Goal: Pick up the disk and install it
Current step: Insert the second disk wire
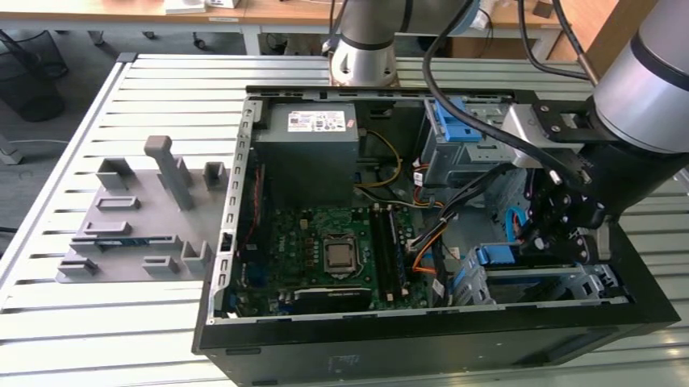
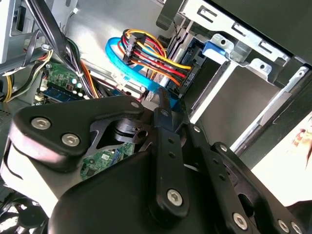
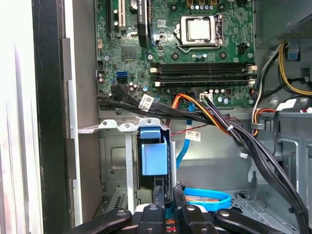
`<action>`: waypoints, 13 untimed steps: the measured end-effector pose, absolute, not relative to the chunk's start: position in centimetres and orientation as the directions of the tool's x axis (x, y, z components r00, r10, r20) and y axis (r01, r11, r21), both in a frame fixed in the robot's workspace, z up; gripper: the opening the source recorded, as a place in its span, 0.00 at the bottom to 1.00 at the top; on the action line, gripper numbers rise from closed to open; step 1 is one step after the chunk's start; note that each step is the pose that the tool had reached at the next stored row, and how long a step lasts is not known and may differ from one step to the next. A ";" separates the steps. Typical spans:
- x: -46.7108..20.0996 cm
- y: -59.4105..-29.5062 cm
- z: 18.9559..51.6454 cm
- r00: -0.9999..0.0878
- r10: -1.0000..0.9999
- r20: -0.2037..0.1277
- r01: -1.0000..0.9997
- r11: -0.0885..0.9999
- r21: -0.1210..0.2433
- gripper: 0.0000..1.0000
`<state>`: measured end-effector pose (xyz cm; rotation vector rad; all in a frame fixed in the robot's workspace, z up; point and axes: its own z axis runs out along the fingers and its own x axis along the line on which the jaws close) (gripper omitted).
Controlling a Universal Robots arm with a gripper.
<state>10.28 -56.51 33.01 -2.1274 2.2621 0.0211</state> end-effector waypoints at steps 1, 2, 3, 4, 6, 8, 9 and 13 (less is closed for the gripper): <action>10.3 -56.5 33.0 -0.061 -0.998 -0.036 -0.998 0.062 -0.015 0.20; 10.3 -56.5 33.0 -0.061 -0.997 -0.036 -0.998 0.062 -0.015 0.20; 10.3 -56.5 32.9 -0.061 -0.997 -0.036 -0.998 0.062 -0.015 0.20; 10.3 -56.5 32.9 -0.061 -0.997 -0.036 -0.998 0.062 -0.015 0.20; 10.3 -56.5 32.9 -0.061 -0.997 -0.036 -0.998 0.062 -0.015 0.20; 10.3 -56.5 32.8 -0.061 -0.997 -0.036 -0.998 0.062 -0.015 0.20; 10.3 -56.6 32.8 -0.061 -0.997 -0.036 -0.998 0.062 -0.015 0.20; 10.4 -56.6 32.7 -0.061 -0.997 -0.036 -0.998 0.062 -0.015 0.20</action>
